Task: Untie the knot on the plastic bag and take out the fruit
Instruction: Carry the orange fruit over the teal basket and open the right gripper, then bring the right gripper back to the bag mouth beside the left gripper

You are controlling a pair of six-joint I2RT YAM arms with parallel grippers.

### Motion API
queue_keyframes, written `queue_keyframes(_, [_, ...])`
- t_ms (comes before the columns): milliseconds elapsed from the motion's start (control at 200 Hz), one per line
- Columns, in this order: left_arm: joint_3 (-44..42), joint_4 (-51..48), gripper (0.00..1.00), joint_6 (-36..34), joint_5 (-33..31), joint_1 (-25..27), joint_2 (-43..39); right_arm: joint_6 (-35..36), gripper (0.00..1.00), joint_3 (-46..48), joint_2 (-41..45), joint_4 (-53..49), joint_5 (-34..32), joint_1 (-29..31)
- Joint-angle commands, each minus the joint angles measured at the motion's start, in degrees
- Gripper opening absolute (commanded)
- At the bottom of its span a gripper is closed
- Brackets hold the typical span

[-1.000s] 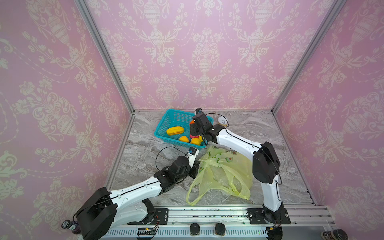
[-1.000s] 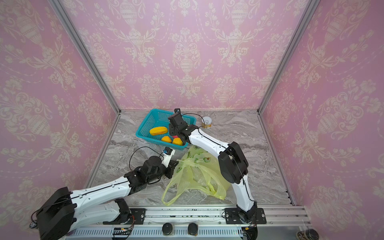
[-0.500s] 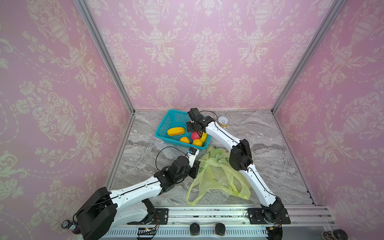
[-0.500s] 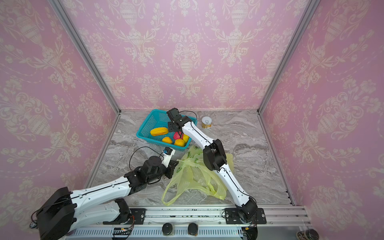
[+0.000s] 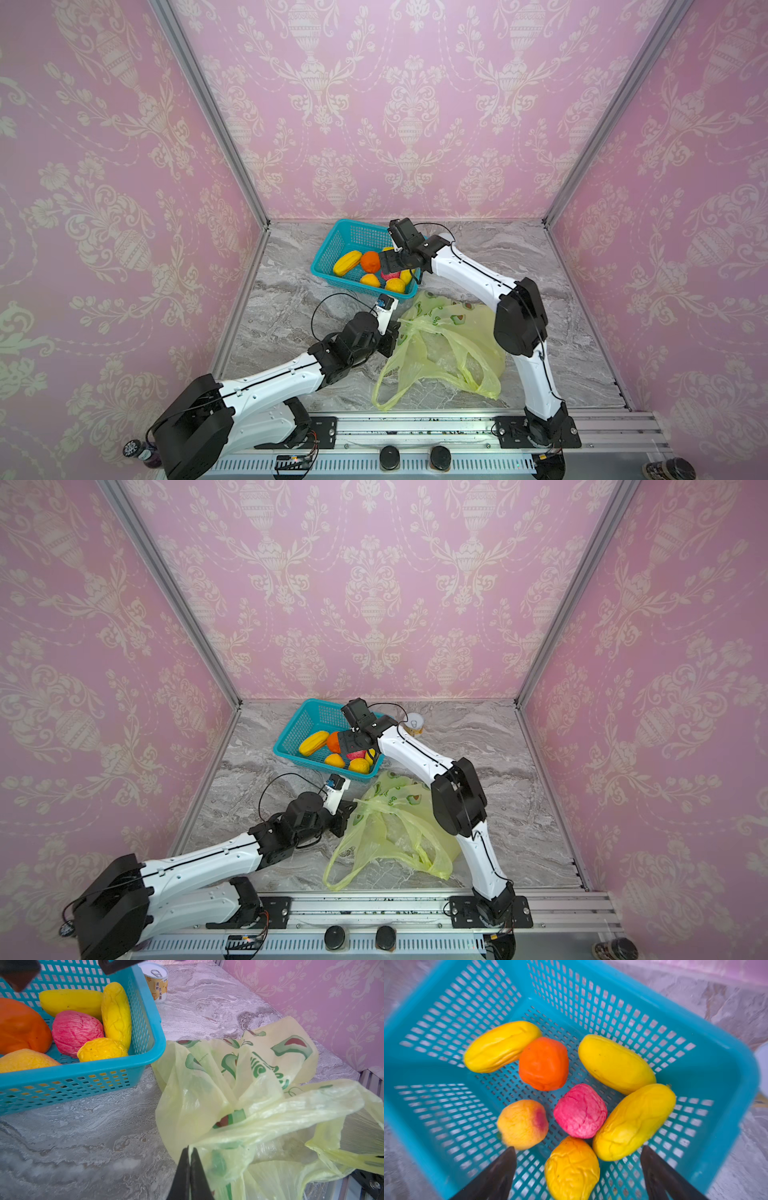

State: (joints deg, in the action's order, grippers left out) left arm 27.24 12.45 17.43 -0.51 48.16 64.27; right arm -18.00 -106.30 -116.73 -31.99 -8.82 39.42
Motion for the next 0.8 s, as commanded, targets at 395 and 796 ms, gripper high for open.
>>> queue_keyframes(395, [0.2,-0.3,0.00,-0.2,-0.4,-0.3,0.8,-2.5,0.64,62.7,55.9,30.3,-8.8,13.1])
queue_keyframes(796, [0.3,-0.4,0.00,-0.1,-0.7,-0.3,0.8,-0.5,0.54,85.1,69.8,38.6,-9.9,28.8])
